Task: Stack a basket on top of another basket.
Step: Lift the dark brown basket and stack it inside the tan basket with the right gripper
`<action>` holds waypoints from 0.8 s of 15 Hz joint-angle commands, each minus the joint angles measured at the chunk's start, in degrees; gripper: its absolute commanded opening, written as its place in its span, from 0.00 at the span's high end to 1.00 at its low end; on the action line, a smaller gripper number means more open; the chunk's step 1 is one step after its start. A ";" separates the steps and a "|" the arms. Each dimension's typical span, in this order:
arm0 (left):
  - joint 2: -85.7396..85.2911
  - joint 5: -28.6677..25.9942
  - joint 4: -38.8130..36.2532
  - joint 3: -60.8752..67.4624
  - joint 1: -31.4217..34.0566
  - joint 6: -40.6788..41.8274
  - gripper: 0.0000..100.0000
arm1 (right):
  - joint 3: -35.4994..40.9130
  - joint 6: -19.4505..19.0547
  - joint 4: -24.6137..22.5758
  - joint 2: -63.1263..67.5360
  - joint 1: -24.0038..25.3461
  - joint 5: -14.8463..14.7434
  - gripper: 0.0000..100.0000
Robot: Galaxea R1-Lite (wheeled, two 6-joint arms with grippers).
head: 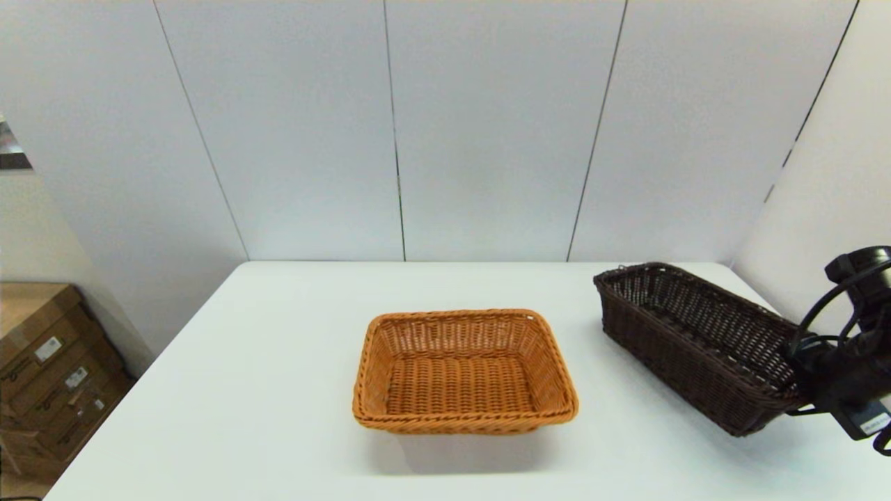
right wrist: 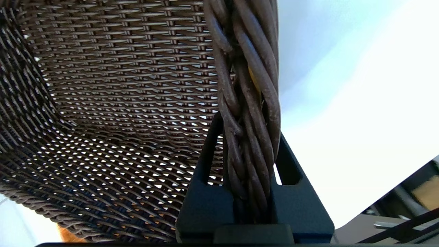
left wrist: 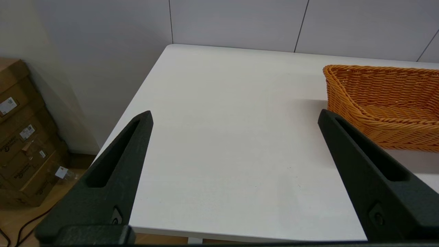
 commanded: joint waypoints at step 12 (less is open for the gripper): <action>-0.04 0.02 -0.02 0.09 0.02 -0.04 0.00 | -0.05 -4.32 0.25 -12.85 -5.99 13.92 1.00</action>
